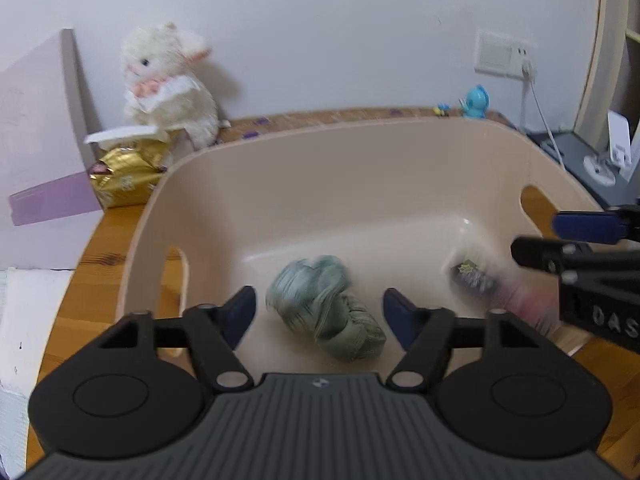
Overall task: Organize objects
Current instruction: 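Lift both items over the beige basket and open both tools to drop them, then grasp the black cube box with the left tool while the right tool grasps the keychain figure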
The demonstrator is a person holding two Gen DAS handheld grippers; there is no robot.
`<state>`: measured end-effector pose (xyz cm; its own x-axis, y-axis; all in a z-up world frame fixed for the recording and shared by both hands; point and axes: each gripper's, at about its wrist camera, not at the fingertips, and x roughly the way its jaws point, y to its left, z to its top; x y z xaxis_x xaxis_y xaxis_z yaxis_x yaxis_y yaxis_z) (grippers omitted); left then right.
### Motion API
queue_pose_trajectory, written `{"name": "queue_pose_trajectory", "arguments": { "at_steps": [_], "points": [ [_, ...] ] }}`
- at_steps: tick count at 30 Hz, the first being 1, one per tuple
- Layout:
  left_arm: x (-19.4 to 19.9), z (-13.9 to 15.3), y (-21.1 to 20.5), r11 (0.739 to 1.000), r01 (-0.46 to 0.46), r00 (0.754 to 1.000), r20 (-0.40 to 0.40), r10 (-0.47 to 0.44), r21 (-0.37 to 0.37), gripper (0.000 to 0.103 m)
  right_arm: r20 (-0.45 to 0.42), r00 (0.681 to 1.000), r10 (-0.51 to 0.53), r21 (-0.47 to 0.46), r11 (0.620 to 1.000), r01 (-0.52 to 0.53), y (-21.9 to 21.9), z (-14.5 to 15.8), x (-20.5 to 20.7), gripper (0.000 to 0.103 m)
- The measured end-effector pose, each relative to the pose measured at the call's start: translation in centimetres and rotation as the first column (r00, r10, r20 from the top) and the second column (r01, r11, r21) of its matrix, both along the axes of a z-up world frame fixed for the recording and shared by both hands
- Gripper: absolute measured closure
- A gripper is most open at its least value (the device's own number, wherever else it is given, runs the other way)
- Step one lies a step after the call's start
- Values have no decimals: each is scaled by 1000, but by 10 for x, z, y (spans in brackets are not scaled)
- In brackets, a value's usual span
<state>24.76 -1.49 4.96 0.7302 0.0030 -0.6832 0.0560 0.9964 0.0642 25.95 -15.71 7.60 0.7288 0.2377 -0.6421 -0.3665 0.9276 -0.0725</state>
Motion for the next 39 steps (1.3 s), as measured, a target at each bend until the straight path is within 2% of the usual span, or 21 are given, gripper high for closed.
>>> {"name": "queue_pose_trajectory", "arguments": {
  "at_steps": [2,5,6,8,10,16,18,23,32,39],
  "points": [
    [-8,7,3,1000,-10,1000,23,11,-18,22,35,999,2,13,1000,-2,-4,10,-12,33],
    [-24,19,5,999,-24,997,68,25,-26,14,76,997,3,33,999,-6,-11,24,-31,23],
    [-32,23,6,1000,-25,996,87,26,-18,13,85,996,3,34,999,-6,-13,27,-37,22],
    [-44,30,5,1000,-23,994,111,22,6,13,99,995,1,35,999,-4,-19,32,-48,10],
    [-60,36,6,999,-23,990,137,20,22,13,110,994,-2,44,999,-3,-26,35,-60,6],
    [-103,45,13,1000,-20,984,179,19,4,10,107,994,-23,68,998,16,-47,31,-92,0],
    [-117,44,14,1000,-18,983,185,18,-2,6,99,995,-28,65,998,21,-53,26,-103,0],
    [-143,37,14,1000,-8,982,188,9,-7,6,67,997,-44,58,998,40,-65,11,-124,0],
    [-168,-3,5,1000,13,993,116,-11,-11,6,-29,997,-69,44,997,70,-83,-34,-144,0],
    [-174,-35,0,999,42,998,57,-40,-32,6,-83,995,-52,21,998,54,-85,-61,-149,0]
  ]
}}
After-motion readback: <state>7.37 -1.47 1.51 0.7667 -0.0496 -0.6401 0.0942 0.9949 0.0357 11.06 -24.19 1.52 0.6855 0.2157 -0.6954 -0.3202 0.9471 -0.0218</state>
